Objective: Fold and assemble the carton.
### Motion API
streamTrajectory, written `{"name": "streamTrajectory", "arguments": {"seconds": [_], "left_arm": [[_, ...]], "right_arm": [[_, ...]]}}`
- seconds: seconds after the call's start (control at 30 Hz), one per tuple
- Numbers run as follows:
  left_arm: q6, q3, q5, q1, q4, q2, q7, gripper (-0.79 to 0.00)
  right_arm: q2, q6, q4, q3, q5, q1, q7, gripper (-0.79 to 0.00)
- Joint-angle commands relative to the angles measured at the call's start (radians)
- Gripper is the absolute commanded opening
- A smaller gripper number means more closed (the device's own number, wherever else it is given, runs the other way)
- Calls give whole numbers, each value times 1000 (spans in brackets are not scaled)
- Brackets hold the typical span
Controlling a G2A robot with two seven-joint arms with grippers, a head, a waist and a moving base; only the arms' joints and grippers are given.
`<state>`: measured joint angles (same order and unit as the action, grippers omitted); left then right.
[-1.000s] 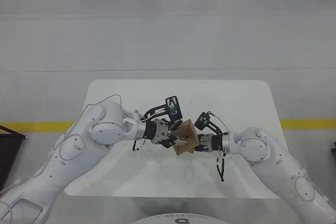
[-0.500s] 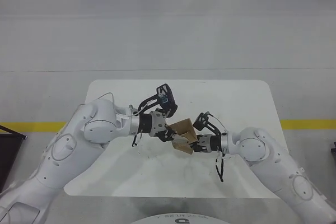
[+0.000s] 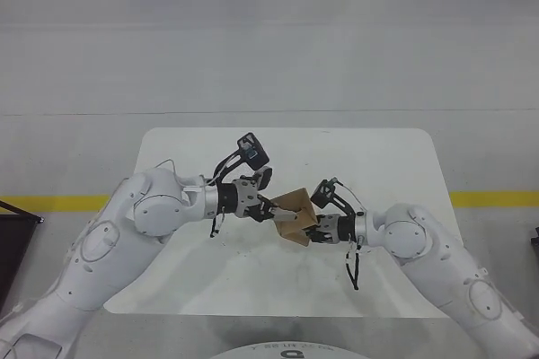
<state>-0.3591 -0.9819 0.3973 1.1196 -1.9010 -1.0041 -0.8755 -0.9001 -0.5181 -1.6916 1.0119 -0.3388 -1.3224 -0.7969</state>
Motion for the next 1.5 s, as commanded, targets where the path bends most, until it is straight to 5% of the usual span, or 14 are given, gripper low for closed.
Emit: {"name": "streamTrajectory", "arguments": {"seconds": [0.0,0.6,0.9,1.23,1.3,1.33,1.37,1.47], "left_arm": [[28,1,45,-2,-3,2,-25,0],[138,29,135,3,-11,-2,-73,0],[104,-19,-17,23,-21,0,-38,0],[256,-58,-196,82,5,1,-37,0],[262,-54,-197,82,8,0,-37,-117],[265,-50,-195,81,11,-1,-37,-308],[269,-47,-192,80,13,-1,-40,-409],[279,-38,-181,73,15,-3,-51,-551]], "right_arm": [[0,1,-4,1,-2,-2,2,-785],[5,8,-38,20,-23,-28,15,-785],[6,40,-26,34,-19,-42,31,-785],[8,58,-36,60,-32,-61,62,-785],[8,60,-39,61,-36,-63,62,-785],[8,61,-40,62,-37,-64,62,-785],[8,63,-41,63,-38,-64,62,-785],[8,68,-43,65,-41,-66,63,-785]]}}
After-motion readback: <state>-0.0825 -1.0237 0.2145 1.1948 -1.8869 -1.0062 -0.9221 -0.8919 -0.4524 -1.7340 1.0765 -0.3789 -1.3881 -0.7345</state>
